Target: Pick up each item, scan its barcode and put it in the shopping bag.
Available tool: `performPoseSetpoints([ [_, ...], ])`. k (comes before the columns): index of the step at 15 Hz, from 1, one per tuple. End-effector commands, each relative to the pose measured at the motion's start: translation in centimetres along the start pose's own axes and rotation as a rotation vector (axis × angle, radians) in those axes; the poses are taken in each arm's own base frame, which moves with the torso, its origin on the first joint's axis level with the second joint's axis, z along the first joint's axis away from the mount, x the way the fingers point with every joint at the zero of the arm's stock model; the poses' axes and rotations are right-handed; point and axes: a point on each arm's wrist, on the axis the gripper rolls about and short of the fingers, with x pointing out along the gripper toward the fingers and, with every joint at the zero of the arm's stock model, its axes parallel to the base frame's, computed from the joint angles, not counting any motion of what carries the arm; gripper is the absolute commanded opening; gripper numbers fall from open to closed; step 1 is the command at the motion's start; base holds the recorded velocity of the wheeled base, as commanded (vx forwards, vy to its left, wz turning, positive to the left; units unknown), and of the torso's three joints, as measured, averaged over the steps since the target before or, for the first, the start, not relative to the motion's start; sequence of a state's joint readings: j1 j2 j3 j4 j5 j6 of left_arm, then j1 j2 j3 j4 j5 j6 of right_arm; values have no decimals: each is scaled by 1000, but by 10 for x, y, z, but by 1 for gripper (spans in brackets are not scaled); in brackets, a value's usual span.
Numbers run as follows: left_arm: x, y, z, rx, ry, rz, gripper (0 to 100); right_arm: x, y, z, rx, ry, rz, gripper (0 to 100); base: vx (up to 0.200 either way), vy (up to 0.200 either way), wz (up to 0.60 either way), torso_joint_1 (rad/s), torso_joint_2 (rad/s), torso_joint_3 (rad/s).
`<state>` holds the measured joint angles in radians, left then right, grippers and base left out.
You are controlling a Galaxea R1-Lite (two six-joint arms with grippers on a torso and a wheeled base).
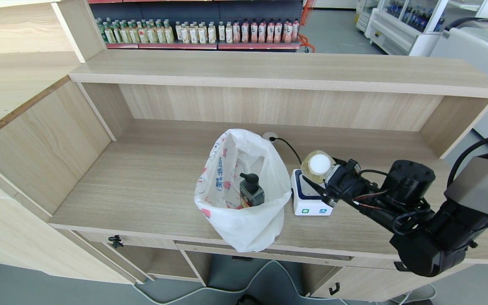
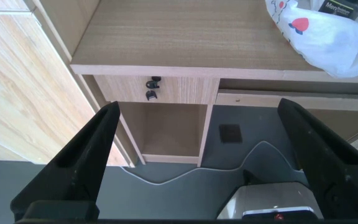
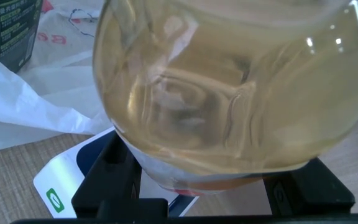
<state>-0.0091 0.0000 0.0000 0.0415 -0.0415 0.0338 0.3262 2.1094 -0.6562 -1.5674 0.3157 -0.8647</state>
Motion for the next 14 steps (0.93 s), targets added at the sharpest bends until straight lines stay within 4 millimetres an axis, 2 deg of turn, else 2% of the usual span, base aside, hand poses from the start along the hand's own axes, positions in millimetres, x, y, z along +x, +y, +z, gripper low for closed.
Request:
performPoseSetpoints([
  [1,0,0,0,0,1,0,100,0,-2,2,4,-7,-7,0,0,0,0,0,0,0],
  [5,0,0,0,1,0,0,100,-3,-10,8,41,-2,-49,0,0,0,0,0,0,0],
  [9,0,0,0,-3,1,0,100,-15,-46,40,156,-26,-221,0,0,0,0,0,0,0],
  [10,0,0,0,-3,1,0,100,-27,-65,57,230,-30,-337,0,0,0,0,0,0,0],
  [11,0,0,0,1,1,0,100,-48,-89,70,349,26,-450,0,0,0,0,0,0,0],
  [12,0,0,0,0,0,0,100,-59,-97,75,414,67,-493,0,0,0,0,0,0,0],
  [14,0,0,0,0,1,0,100,-95,-115,92,646,191,-579,0,0,0,0,0,0,0],
])
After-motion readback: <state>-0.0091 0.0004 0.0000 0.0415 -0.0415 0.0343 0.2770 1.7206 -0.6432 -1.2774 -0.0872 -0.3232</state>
